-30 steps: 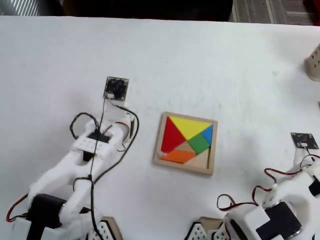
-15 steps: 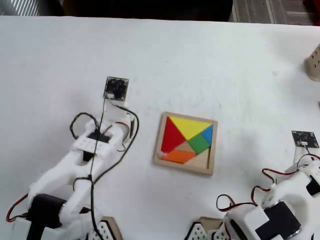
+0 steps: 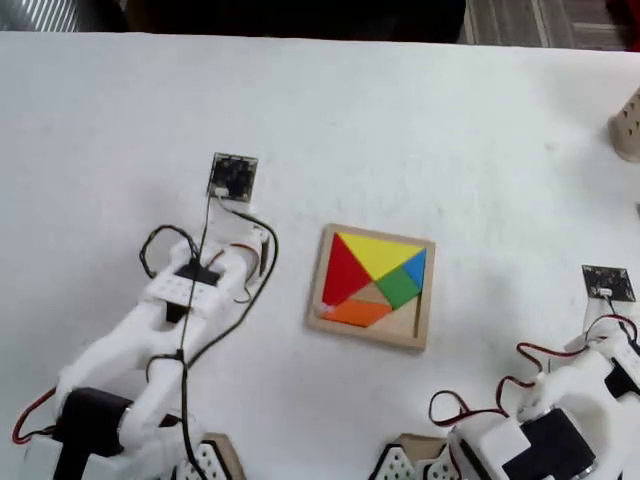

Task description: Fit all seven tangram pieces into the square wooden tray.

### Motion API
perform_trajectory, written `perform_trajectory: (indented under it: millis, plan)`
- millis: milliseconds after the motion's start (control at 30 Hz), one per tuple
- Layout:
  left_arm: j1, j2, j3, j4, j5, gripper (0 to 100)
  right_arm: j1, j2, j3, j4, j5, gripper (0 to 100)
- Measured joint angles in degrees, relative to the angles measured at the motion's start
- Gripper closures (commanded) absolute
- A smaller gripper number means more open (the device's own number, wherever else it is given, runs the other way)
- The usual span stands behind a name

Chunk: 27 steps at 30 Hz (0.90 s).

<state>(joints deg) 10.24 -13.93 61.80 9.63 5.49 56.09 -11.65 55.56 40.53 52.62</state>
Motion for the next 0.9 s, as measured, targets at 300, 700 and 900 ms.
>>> perform_trajectory:
  millis: [300, 700, 900]
  plan:
    - [0.0, 0.0, 0.0, 0.0, 0.0, 98, 0.44, 0.0, -0.09, -0.88, 0.0, 92.1]
    - [0.0, 0.0, 0.0, 0.0, 0.0, 98, 1.23, 0.53, -2.64, 1.23, -0.18, 92.0]
    - [0.0, 0.0, 0.0, 0.0, 0.0, 98, 1.58, 0.62, -7.47, 8.0, -1.76, 91.9]
